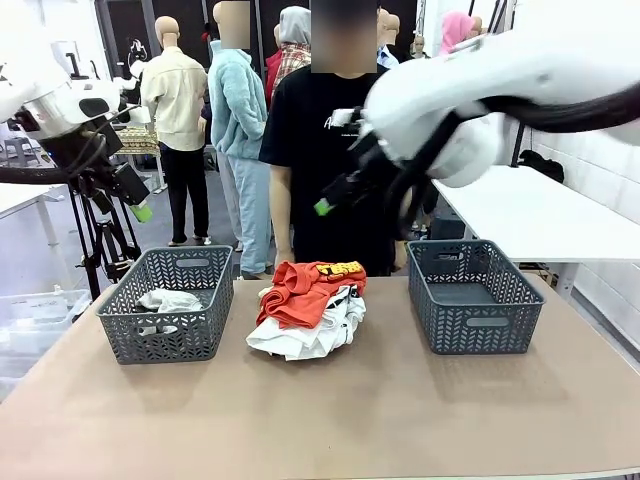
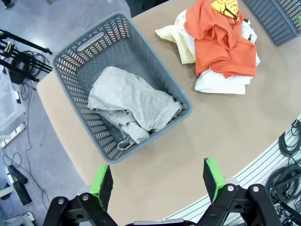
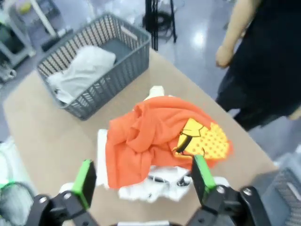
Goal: Sort the tops and bottoms.
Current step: Lift clothes from the center of the table with your right hand.
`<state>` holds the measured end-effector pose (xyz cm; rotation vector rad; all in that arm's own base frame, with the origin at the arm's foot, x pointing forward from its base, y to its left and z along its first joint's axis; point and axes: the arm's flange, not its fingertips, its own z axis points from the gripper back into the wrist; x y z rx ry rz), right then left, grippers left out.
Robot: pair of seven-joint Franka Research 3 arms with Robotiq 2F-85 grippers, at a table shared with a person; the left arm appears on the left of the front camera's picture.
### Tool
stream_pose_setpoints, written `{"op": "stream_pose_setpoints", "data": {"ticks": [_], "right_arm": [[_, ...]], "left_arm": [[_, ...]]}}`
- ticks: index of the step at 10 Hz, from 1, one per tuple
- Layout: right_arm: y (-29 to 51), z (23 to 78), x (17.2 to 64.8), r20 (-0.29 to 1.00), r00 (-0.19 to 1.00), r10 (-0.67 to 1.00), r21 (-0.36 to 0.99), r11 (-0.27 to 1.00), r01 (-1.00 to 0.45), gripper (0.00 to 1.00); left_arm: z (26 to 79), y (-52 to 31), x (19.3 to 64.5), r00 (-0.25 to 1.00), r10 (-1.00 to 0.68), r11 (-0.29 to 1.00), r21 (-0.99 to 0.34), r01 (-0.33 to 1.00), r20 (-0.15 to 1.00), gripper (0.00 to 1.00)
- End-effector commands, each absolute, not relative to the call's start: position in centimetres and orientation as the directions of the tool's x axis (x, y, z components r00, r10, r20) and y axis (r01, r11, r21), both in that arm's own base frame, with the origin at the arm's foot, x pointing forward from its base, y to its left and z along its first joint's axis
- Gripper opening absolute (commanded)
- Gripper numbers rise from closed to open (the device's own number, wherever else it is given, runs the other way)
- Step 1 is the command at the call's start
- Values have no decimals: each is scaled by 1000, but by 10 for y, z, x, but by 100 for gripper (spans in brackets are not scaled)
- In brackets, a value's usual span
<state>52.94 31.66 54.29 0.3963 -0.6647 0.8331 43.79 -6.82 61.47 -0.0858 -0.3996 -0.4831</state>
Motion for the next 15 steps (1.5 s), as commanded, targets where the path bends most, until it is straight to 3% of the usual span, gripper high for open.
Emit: {"op": "stream_pose_setpoints", "data": {"ticks": [1, 8, 15], "right_arm": [[366, 556, 582, 532, 524, 665, 47, 595, -803, 100], [432, 482, 606, 225, 506, 833, -26, 524, -851, 100], [454, 426, 625, 160, 597, 786, -142, 617, -774, 100]], "left_arm": [[615, -67, 437, 814, -424, 887, -2, 463, 397, 100], [615, -67, 437, 814, -424, 887, -2, 463, 397, 100], [615, -67, 437, 814, -424, 887, -2, 463, 397, 100]]}}
